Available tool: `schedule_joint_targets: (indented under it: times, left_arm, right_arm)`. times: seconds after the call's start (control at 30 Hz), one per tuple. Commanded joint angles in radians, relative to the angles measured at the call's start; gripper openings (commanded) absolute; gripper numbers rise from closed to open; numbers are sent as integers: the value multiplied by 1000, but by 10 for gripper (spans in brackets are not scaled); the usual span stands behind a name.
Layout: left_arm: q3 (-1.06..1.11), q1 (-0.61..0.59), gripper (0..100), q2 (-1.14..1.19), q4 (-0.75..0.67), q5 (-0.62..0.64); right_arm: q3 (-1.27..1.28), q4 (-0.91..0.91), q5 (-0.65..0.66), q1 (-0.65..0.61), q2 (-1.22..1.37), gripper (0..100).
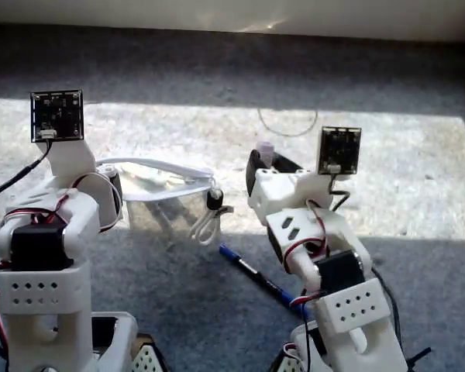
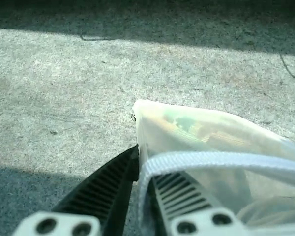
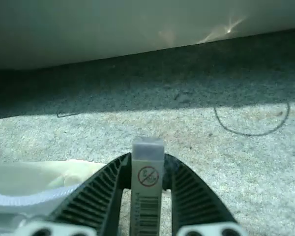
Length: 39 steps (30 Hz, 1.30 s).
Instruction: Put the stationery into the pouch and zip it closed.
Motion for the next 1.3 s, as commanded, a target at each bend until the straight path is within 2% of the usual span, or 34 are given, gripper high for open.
schedule_joint_targets:
  times: [0.0,0.23,0.37,0.63,0.83,1.03,1.13,1.27]
  left_arm:
    - [-18,-13,8,-30,-2,9]
    - [-18,-13,8,-30,-2,9]
    - [-18,-13,8,-30,-2,9]
    - [-18,-13,8,-30,-2,9]
    - [-18,-13,8,-30,-3,9]
    - [-18,-13,8,-30,-3,9]
    - [-18,-13,8,-30,-3,9]
    - [-16,-13,8,-30,-3,9]
  right_arm:
    - [7,-16,20,-15,-159,52]
    - [47,-16,52,-16,-312,52]
    - [39,-18,52,-77,-351,52]
    - [45,-269,60,-219,-375,52]
    - [48,-414,212,-371,-374,52]
    - [50,-432,301,-503,-372,52]
    - [51,-443,307,-524,-369,52]
    - [77,-576,307,-519,-285,51]
